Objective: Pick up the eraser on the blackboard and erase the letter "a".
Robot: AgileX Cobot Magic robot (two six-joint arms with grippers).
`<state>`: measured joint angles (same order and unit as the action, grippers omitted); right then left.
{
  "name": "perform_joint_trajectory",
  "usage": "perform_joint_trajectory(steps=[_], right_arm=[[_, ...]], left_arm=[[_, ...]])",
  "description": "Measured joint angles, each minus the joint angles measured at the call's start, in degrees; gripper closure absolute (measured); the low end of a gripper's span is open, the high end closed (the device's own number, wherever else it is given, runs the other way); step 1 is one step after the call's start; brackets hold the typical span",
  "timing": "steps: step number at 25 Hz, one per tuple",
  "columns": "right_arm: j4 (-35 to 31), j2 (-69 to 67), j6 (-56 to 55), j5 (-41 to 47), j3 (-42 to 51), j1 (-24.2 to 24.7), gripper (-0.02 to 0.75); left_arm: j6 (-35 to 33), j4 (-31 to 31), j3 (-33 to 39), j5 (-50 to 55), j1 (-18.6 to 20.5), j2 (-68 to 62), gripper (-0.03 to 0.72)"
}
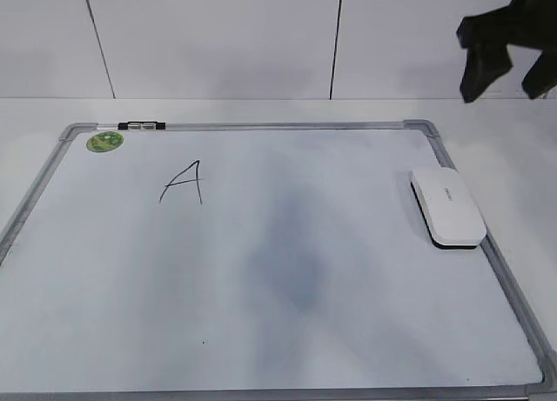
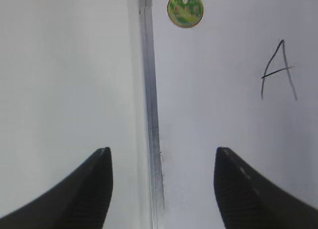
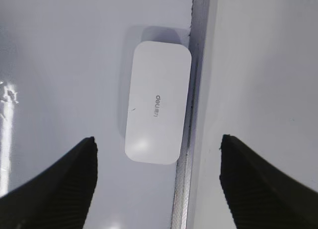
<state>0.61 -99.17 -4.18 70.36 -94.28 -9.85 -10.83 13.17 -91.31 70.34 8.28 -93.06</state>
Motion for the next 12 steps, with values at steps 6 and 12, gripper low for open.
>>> perform_joint_trajectory(steps=[6, 12], right_arm=[[0.48, 9.95, 0.04, 0.81, 0.26, -1.67, 0.146], [0.70, 21.16, 0.13, 1.15, 4.90, -2.09, 0.147]], left_arm=[[0.95, 0.00, 4.98, 0.48, 0.00, 15.59, 0.221], [1.17, -0.14, 17.25, 1.46, -0.56, 31.70, 0.221]])
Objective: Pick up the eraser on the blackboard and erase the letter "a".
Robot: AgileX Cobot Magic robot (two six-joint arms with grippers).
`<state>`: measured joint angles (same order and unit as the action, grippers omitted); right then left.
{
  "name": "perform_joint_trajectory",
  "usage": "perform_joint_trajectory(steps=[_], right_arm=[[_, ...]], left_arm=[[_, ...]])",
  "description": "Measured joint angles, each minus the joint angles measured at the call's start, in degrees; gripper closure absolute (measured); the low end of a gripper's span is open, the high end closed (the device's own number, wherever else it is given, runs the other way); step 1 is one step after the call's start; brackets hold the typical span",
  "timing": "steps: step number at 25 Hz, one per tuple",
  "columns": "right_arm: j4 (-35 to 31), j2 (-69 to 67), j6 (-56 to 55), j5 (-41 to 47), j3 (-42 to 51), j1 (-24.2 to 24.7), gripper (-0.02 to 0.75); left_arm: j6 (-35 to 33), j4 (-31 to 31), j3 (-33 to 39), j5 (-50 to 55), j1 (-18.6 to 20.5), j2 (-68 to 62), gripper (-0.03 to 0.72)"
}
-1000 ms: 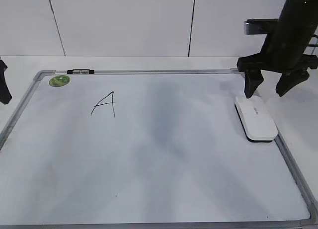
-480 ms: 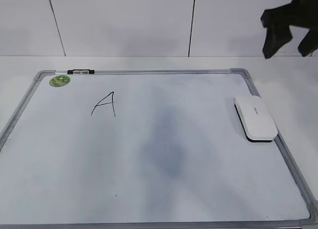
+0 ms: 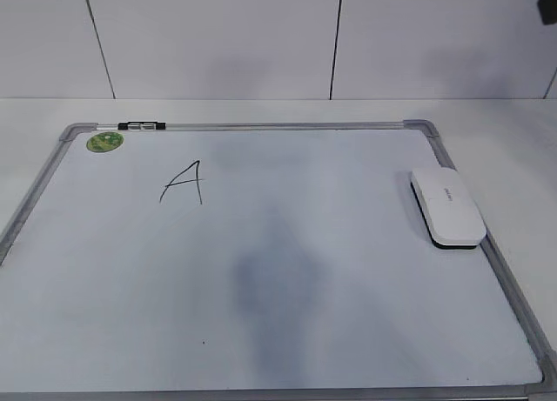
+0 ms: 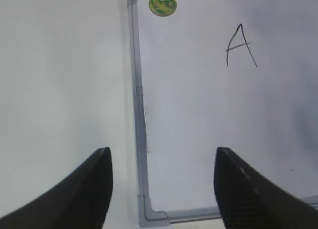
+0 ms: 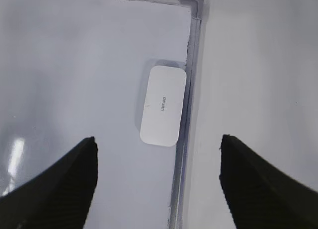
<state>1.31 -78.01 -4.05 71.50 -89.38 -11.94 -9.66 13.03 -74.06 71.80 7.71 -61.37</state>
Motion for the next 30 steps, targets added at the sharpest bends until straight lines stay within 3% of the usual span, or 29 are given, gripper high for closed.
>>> perform_joint_trajectory(steps=[12, 20, 30], right_arm=[[1.28, 30.18, 0.13, 0.54, 25.52, -0.09, 0.147], [4.44, 51.47, 0.13, 1.03, 38.50, -0.09, 0.147], [6.85, 65.13, 1.45, 1.16, 54.01, -0.09, 0.148]], left_arm=[[0.56, -0.10, 18.42, 0.56, -6.18, 26.30, 0.221], [1.70, -0.13, 28.82, 1.00, -6.18, 40.27, 0.222], [1.70, -3.29, 40.79, 1.09, -6.18, 48.90, 0.224]])
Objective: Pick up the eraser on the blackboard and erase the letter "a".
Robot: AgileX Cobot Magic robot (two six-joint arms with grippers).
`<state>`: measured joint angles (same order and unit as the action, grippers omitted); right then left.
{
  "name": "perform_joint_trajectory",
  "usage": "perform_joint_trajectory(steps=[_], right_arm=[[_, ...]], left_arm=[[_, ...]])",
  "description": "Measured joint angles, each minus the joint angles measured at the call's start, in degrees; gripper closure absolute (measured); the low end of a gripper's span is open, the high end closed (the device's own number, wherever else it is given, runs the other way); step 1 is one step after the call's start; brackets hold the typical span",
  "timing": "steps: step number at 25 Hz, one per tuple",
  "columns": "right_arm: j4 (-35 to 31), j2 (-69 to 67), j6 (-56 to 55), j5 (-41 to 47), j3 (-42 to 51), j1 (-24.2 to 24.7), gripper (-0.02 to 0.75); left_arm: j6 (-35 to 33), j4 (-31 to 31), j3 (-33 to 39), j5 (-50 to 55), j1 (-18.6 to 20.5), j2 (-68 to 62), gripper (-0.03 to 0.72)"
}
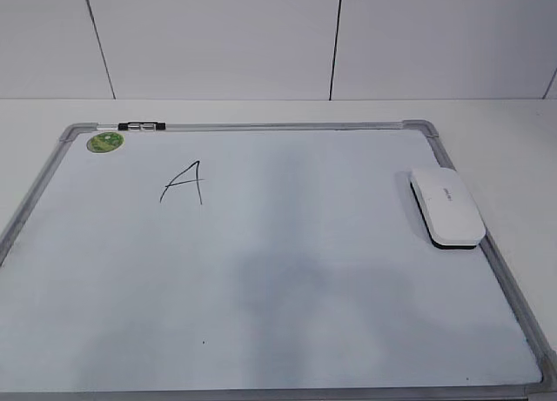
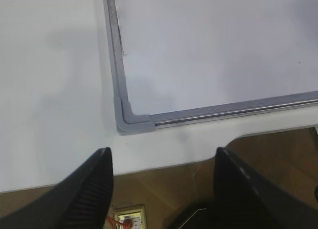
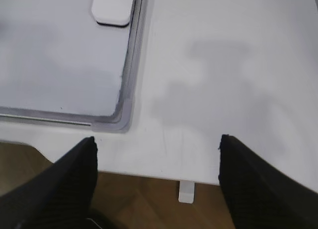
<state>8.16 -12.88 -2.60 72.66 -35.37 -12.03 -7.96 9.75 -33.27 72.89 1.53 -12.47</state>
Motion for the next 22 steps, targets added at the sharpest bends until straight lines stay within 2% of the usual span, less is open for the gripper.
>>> perform_joint_trajectory(steps=[3, 11, 22], right_arm=[[0.00, 0.73, 0.18, 0.00, 3.98, 0.00, 0.148], [0.02, 0.86, 0.27, -4.98, 6.10, 0.00, 0.148], [0.02, 0.86, 0.41, -7.36, 7.06, 0.00, 0.148]], left_arm=[[0.00, -0.75, 0.54, -1.63, 0.00, 0.52, 0.224], [0.02, -2.82, 2.76, -8.56, 0.00, 0.62, 0.224], [0.12, -2.84, 3.16, -9.90, 0.00, 0.62, 0.235]])
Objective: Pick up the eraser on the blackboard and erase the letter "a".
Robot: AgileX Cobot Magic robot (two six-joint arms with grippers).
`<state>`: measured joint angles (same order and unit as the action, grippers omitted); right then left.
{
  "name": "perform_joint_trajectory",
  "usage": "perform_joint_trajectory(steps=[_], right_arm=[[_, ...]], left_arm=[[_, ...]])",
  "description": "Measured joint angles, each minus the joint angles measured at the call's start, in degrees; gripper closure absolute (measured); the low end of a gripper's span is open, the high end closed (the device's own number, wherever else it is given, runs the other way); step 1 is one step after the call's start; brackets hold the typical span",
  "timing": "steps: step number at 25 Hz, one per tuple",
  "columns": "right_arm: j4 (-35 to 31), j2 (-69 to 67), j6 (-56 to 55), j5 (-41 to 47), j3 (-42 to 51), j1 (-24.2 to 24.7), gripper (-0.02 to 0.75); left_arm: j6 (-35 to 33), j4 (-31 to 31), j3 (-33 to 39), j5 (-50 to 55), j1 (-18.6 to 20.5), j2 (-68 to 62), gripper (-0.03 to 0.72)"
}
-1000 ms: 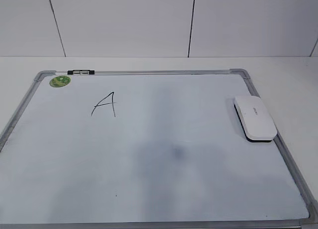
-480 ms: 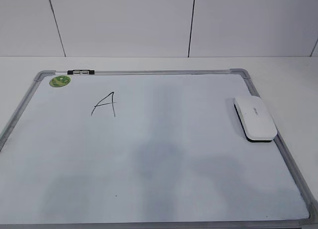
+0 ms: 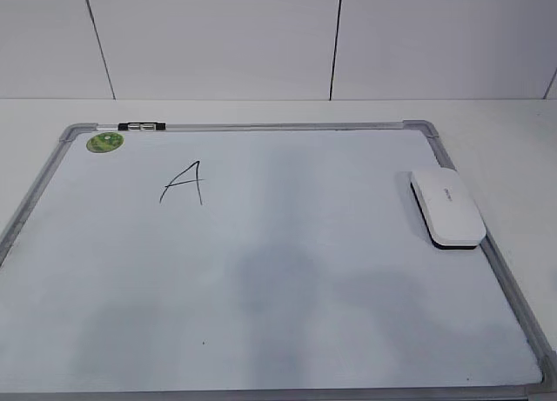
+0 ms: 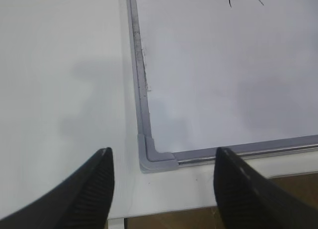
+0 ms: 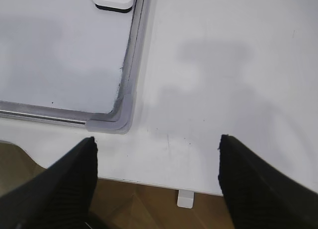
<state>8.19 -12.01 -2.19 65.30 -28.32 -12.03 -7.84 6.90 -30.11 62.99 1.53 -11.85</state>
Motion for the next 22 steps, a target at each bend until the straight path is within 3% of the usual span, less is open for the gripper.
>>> perform_joint_trajectory(steps=[13, 22], right_arm=[[0.00, 0.15, 0.04, -0.13, 0.00, 0.82, 0.149], [0.10, 2.06, 0.13, -0.13, 0.00, 11.57, 0.149]], left_arm=[[0.00, 0.00, 0.00, 0.01, 0.00, 0.38, 0.277], [0.00, 0.00, 0.00, 0.01, 0.00, 9.60, 0.277]])
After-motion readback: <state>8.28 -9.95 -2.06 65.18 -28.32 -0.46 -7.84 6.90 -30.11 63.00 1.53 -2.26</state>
